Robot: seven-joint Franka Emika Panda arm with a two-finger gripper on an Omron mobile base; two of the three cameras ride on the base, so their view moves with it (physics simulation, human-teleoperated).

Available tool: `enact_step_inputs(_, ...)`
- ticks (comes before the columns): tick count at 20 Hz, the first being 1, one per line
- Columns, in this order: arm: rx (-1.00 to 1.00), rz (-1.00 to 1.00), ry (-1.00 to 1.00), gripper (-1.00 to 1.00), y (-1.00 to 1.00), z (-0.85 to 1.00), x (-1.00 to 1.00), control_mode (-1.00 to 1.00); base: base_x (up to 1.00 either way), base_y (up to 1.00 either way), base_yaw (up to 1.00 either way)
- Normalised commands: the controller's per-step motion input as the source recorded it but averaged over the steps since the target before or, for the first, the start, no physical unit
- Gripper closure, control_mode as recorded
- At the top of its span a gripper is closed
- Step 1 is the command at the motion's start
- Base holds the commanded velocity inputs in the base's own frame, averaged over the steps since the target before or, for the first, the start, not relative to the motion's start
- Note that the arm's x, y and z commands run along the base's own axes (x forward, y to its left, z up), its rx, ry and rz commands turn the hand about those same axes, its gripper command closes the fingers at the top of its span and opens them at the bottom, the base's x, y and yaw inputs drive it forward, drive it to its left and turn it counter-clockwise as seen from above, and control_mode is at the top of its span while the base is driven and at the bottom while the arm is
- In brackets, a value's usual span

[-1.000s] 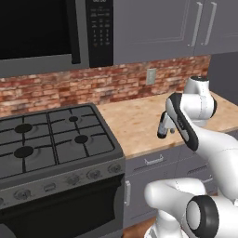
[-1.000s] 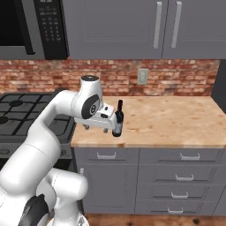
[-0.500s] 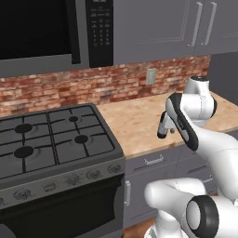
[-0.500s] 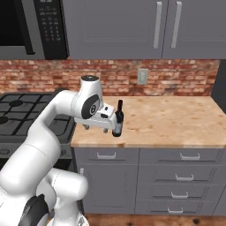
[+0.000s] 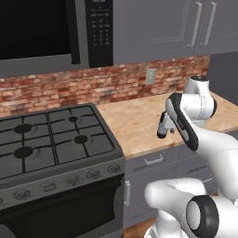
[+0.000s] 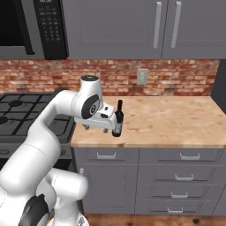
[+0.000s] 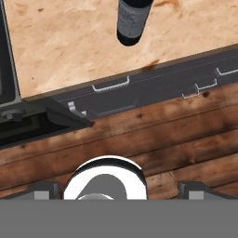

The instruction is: There is a wine glass and glass cup on the dining counter. Place the wine bottle next to the wine glass and the juice bottle next to the glass cup.

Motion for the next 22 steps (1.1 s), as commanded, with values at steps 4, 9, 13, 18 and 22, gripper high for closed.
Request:
enact_step_inputs(4, -0.04, -0.25, -0.08, -1.0, 0.07, 0.0, 0.0, -1.0, 0.0, 0.0, 0.0)
enact_step_inputs(9, -0.13, -0.42, -0.16, -1.0, 0.23, 0.0, 0.0, -1.0, 0.0, 0.0, 0.0)
enact_step_inputs(13, -0.16, -0.5, -0.17, -1.0, 0.33, 0.0, 0.06, -1.0, 0.0, 0.0, 0.0)
enact_step_inputs(18, -0.17, -0.39, -0.12, -1.0, 0.27, 0.0, 0.14, -1.0, 0.0, 0.0, 0.0)
enact_step_inputs(22, -0.31, -0.25, -0.15, -1.0, 0.1, -0.09, 0.34, -1.0, 0.0, 0.0, 0.0)
